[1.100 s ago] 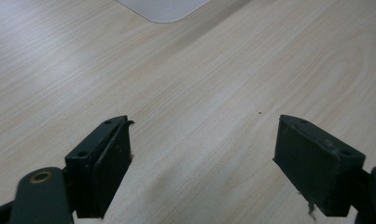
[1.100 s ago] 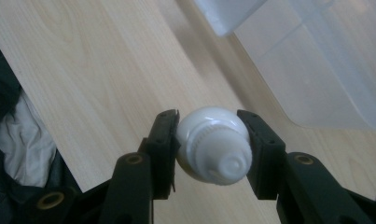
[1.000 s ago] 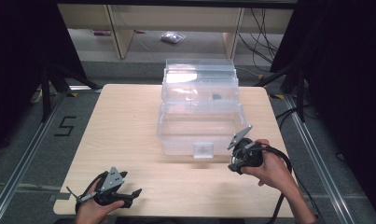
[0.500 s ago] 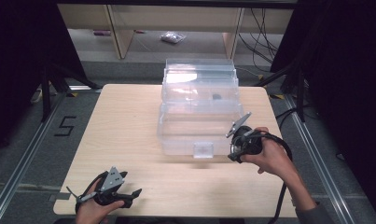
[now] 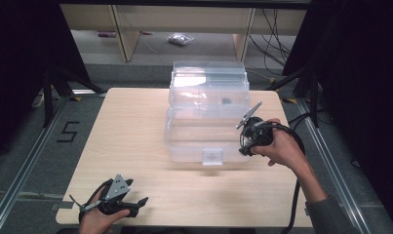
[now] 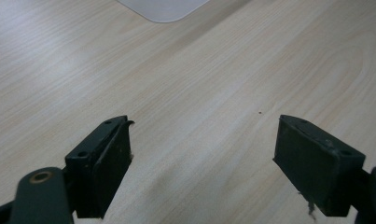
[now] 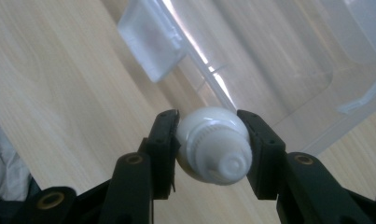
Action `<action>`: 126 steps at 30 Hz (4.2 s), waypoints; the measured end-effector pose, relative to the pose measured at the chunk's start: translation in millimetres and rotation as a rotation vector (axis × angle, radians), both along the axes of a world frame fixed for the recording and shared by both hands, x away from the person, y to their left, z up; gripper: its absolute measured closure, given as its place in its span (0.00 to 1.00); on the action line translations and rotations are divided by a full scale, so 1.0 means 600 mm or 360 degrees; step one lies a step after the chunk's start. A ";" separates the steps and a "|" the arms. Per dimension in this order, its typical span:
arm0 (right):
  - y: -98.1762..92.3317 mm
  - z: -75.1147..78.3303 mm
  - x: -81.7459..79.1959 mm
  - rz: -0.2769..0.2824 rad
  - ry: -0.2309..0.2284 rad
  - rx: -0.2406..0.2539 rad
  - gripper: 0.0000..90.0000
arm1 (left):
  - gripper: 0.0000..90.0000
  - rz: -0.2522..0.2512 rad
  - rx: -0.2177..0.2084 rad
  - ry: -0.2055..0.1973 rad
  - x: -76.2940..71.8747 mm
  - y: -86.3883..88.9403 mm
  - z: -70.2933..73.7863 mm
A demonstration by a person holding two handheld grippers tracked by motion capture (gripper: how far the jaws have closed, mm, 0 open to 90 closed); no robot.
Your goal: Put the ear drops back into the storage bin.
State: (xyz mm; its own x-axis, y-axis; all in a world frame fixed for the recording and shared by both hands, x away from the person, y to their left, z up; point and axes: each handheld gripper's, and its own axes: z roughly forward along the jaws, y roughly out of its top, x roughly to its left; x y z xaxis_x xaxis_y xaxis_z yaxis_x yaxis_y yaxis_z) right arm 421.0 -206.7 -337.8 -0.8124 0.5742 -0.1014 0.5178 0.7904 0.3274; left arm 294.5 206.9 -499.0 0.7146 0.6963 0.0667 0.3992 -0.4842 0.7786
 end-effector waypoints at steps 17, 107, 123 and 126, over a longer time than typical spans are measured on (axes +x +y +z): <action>-0.011 -0.009 0.070 -0.0112 0.0049 -0.0013 0.67 | 0.20 0.0003 0.0000 0.0004 0.000 0.000 0.000; 0.004 -0.149 0.176 -0.0374 0.0385 -0.0108 0.63 | 0.20 -0.0005 -0.0005 0.0011 0.000 0.000 0.000; 0.010 -0.110 0.168 -0.0326 0.0253 -0.0058 0.53 | 0.20 0.0002 -0.0001 -0.0005 0.001 0.001 0.001; 0.008 -0.104 0.165 -0.0284 0.0217 -0.0058 0.51 | 0.20 0.0001 0.0004 -0.0006 0.001 0.001 0.001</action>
